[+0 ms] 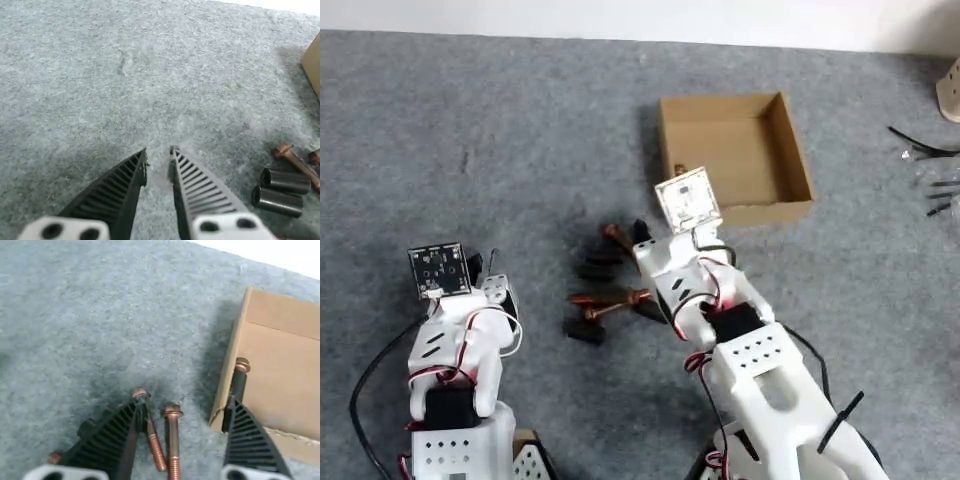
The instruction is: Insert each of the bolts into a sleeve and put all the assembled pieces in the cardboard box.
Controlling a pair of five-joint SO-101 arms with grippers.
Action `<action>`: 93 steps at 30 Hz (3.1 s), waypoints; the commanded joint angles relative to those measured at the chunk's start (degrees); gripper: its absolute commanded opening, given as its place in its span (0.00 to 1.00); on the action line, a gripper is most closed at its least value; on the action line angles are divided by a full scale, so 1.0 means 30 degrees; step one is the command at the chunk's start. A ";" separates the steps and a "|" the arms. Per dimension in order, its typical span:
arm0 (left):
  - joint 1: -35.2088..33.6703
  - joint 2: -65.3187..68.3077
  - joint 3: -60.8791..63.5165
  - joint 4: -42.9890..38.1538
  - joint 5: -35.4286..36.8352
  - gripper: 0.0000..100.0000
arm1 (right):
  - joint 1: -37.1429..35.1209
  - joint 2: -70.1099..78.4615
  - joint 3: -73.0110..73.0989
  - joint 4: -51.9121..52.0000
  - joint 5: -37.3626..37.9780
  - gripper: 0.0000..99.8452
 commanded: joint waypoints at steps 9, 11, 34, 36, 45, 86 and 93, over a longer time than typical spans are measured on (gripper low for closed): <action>-0.0161 -0.0161 -0.0308 -0.0469 -0.0117 0.09 | -0.5201 -0.0366 0.2037 0.0190 0.0352 0.22; -0.0161 -0.0161 -0.0308 -0.0469 -0.0117 0.09 | -0.5201 0.0337 0.2007 0.0190 0.0381 0.22; -0.0190 -0.0161 -0.0278 -0.0469 -0.0117 0.09 | -0.1568 0.4967 -0.3648 0.3824 -0.1172 0.22; -0.0190 -0.0161 -0.0278 -0.0469 -0.0117 0.09 | -0.1568 0.5172 -0.3619 0.3853 -0.1993 0.22; -0.0190 -0.0161 -0.0278 -0.0469 -0.0117 0.09 | -0.1714 0.6315 -0.3795 0.3824 -0.2051 0.22; -0.0190 -0.0161 -0.0249 -0.0469 -0.0117 0.09 | -0.3502 1.5106 -0.9451 0.3179 0.7502 0.10; -0.0190 -0.0161 -0.0249 -0.0469 -0.0117 0.09 | -0.4967 1.5165 -0.9451 0.4615 0.7502 0.10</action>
